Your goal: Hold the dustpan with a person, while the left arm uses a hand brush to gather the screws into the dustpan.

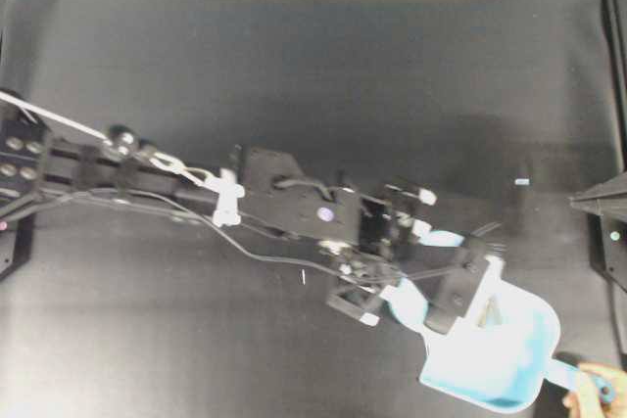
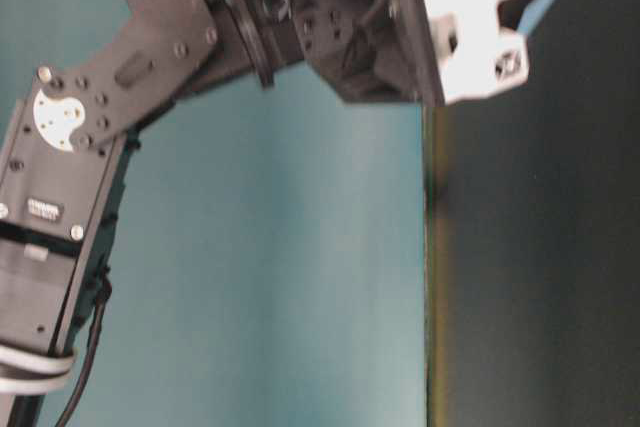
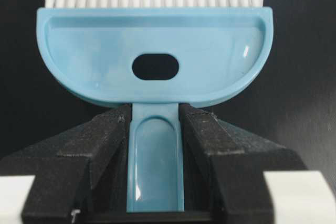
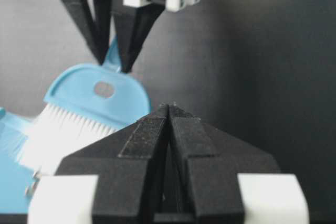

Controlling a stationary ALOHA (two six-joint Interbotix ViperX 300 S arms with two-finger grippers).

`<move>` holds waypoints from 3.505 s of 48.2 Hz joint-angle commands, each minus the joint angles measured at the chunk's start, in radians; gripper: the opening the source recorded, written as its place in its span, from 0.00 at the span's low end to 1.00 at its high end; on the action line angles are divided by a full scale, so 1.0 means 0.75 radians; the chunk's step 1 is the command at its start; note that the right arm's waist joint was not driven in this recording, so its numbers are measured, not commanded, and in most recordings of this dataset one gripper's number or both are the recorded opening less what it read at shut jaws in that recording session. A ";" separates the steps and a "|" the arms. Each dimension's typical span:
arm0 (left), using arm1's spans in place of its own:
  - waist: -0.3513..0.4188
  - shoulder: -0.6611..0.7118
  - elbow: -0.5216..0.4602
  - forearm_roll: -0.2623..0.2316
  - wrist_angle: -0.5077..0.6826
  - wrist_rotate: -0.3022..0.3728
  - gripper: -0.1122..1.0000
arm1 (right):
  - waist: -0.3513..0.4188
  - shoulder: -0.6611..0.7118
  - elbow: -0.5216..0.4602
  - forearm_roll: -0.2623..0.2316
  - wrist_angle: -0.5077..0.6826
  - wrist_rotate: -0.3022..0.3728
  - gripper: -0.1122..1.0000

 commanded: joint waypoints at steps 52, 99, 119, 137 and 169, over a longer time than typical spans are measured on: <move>-0.006 -0.368 0.260 -0.002 -0.131 -0.014 0.37 | 0.000 0.006 -0.014 -0.002 -0.006 -0.006 0.09; 0.070 -0.879 1.260 -0.002 -0.904 -0.346 0.37 | 0.000 0.004 -0.014 -0.002 -0.008 -0.006 0.09; 0.100 -0.949 1.444 -0.002 -1.145 -0.389 0.37 | 0.000 0.004 -0.014 -0.002 -0.006 -0.006 0.09; 0.100 -0.947 1.503 0.000 -1.197 -0.391 0.37 | 0.000 0.004 -0.014 -0.002 -0.008 -0.006 0.09; 0.104 -0.922 1.507 -0.002 -1.221 -0.395 0.43 | 0.000 0.004 -0.014 -0.002 -0.006 -0.006 0.09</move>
